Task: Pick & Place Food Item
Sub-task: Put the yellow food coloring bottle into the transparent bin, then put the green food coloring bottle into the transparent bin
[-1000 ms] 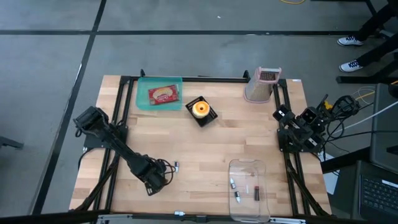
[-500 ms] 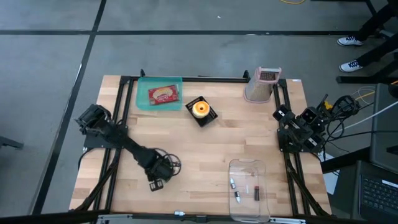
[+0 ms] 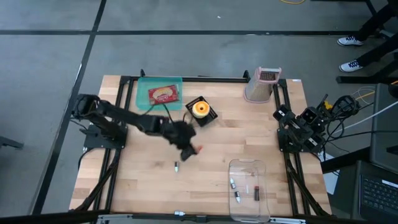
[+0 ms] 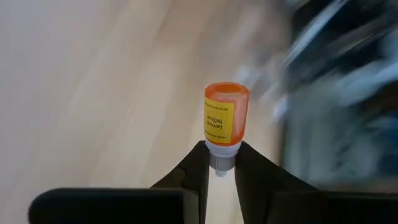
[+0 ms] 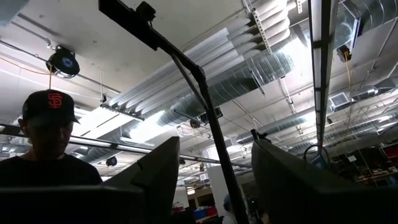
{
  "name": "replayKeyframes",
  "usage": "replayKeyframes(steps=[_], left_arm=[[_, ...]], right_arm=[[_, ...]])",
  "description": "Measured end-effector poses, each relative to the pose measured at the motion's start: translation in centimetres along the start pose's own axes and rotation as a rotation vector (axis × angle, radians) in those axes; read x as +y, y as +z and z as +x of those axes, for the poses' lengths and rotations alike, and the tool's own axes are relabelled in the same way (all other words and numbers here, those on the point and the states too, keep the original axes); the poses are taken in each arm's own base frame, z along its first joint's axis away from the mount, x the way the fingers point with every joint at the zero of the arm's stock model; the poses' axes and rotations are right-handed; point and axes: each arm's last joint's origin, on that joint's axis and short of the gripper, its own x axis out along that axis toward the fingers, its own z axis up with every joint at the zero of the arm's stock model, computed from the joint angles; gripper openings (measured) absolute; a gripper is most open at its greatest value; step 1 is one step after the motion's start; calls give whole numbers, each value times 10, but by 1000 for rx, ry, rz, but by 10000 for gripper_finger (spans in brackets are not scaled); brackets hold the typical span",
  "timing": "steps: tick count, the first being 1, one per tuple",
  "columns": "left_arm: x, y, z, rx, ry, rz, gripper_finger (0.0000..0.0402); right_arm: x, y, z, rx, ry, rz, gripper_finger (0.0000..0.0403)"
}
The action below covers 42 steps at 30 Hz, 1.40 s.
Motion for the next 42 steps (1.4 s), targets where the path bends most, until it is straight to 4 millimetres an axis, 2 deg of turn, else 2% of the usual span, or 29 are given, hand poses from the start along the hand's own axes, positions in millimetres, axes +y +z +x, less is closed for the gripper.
replayKeyframes(steps=[3,5,7,11,14,20,25,30,34,42], left_arm=[[1,34,-9,-202,-154,25,49],[3,51,-12,-295,-199,43,49],[4,61,-11,-316,-212,76,49],[-9,85,2,-311,-293,173,49],[-21,100,23,-278,-348,233,49],[-43,125,81,-180,-472,302,49],[-53,124,133,-13,-495,347,49],[-74,114,170,87,-595,405,51],[-79,110,185,134,-653,417,80],[-72,113,188,118,-610,395,209]], right_arm=[[0,0,0,0,0,-1,199],[0,0,0,0,0,-3,199],[0,0,0,-1,1,-4,199],[0,0,0,-4,0,-23,199],[0,0,0,-5,0,-29,199],[0,1,0,-6,0,-25,199],[0,1,0,-8,-2,-2,199],[0,1,0,-7,-2,0,199],[0,1,0,-7,-1,1,199],[0,1,0,-6,1,1,199]])
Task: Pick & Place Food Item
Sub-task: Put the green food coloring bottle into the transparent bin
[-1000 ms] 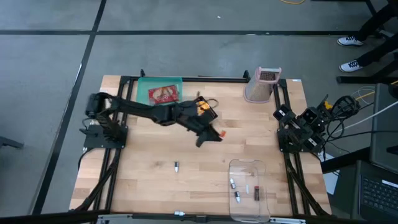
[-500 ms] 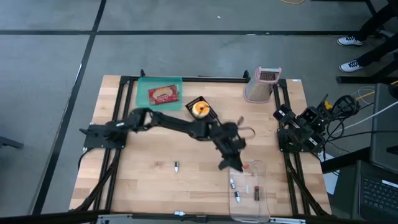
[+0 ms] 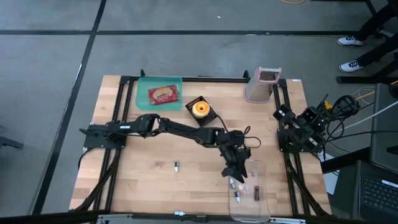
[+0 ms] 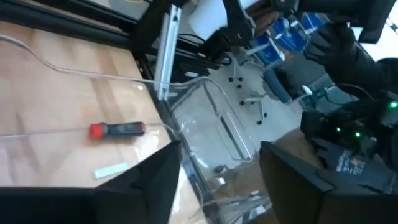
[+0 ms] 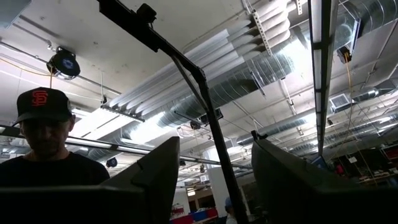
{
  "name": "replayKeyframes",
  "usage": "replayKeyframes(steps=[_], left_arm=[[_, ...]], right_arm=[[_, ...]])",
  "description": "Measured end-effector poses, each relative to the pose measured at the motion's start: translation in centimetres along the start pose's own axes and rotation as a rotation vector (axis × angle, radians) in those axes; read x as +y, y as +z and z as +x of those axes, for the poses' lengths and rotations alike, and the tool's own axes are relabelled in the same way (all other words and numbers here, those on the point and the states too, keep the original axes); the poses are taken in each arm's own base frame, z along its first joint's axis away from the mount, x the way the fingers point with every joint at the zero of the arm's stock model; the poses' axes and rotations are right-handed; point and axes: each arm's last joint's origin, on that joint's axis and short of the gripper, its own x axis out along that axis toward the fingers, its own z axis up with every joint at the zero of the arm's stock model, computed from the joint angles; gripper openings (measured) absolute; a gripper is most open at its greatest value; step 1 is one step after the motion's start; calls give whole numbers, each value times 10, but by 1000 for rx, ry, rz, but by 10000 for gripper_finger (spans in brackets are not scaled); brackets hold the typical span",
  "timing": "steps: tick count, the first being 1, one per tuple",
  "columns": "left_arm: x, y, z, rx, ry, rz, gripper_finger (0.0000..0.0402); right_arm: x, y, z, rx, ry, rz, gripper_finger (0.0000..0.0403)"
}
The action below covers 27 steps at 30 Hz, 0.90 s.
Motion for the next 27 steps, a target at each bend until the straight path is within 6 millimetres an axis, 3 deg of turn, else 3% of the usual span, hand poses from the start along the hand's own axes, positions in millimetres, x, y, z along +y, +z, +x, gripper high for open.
replayKeyframes(steps=[3,7,12,15,21,24,27], left_arm=[[4,4,-5,-21,3,-19,236],[7,18,-25,-54,-10,-61,239],[-11,56,-76,-141,8,20,214],[-28,65,-109,-90,63,79,198],[-77,36,-167,335,431,301,188],[-93,19,-178,600,565,425,190],[-112,4,-174,798,577,514,191]], right_arm=[[0,0,0,0,0,0,199],[0,0,0,0,0,0,199],[0,0,0,0,0,0,199],[0,0,0,1,0,0,199],[0,0,0,3,0,0,199],[0,0,0,3,-1,-9,199],[0,0,0,3,-1,-26,199]])
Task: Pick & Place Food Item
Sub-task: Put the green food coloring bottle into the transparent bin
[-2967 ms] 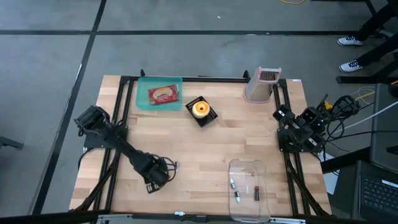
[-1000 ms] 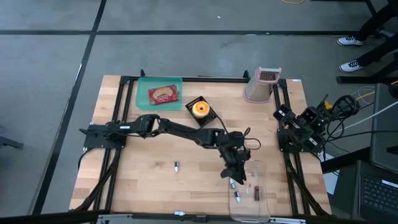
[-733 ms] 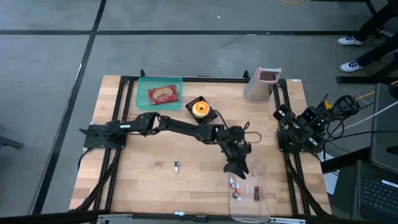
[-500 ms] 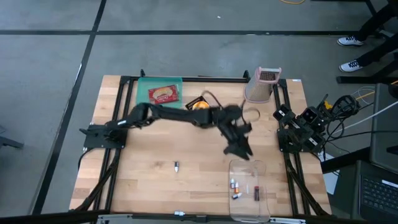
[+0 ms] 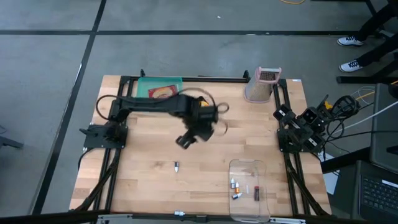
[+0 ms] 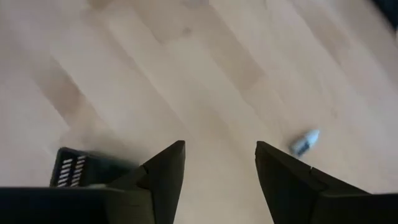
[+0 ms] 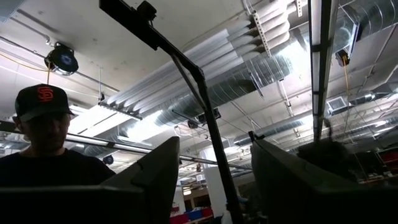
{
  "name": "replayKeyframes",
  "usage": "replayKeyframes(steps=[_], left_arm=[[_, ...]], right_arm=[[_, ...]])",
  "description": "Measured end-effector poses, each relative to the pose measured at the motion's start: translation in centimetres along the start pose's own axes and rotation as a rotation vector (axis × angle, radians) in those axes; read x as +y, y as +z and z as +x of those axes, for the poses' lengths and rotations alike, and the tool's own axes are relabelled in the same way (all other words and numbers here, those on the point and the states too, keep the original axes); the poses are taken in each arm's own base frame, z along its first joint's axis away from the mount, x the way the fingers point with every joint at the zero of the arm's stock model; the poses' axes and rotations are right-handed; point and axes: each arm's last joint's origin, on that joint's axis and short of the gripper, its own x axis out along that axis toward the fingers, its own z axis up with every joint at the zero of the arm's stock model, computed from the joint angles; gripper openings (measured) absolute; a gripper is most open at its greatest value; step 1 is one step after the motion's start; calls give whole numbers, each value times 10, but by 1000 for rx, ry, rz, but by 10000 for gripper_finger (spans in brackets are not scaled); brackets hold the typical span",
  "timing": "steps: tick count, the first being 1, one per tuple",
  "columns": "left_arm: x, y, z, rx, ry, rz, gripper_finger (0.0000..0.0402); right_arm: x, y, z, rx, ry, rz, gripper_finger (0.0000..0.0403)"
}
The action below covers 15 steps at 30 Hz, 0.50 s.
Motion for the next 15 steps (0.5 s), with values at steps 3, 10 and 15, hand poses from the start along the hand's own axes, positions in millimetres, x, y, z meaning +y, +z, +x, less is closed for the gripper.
replayKeyframes(steps=[3,10,15], left_arm=[[-18,8,12,60,20,85,189],[-60,7,75,234,14,243,185],[-79,-11,120,283,-41,185,186]], right_arm=[[0,0,0,-3,0,0,199],[0,1,0,-8,-1,1,199],[0,1,0,-8,-1,15,199]])
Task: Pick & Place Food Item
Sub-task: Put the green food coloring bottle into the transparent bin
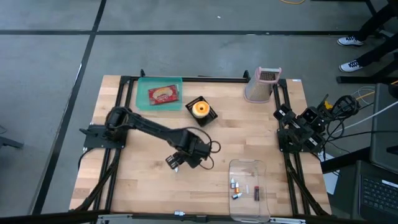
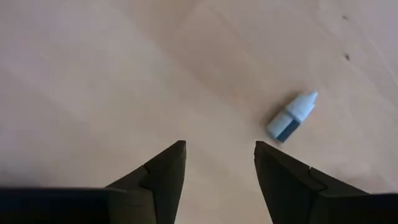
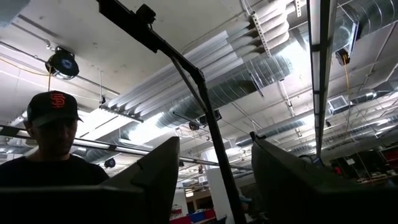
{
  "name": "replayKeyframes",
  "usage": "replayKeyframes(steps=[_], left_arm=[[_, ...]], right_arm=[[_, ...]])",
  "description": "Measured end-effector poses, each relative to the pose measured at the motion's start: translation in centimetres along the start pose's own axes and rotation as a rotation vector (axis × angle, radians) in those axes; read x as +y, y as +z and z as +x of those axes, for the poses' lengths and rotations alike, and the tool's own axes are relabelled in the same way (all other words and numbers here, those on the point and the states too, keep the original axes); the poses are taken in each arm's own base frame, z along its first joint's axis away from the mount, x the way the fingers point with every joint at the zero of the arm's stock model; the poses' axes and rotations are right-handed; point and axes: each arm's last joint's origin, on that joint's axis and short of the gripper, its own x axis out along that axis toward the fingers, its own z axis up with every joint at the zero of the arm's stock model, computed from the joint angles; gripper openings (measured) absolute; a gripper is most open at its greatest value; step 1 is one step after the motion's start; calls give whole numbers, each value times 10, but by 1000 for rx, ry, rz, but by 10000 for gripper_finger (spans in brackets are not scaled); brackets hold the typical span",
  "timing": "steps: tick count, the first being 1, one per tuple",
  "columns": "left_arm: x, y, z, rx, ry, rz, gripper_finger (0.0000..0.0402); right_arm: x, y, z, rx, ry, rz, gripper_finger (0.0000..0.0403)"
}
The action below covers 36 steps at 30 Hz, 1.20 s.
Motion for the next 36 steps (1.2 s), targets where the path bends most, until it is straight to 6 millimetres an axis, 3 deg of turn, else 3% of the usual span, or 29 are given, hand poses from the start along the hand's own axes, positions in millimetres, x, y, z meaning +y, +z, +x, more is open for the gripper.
replayKeyframes(steps=[9,21,28,36], left_arm=[[-25,2,28,-6,-95,38,183],[-33,9,33,-68,-112,60,166],[-48,-12,66,40,-188,15,158],[-50,-15,73,10,-187,-25,157]], right_arm=[[0,0,0,0,0,33,199],[0,0,0,0,0,32,199],[0,0,0,0,0,43,199],[0,0,0,0,0,39,199]])
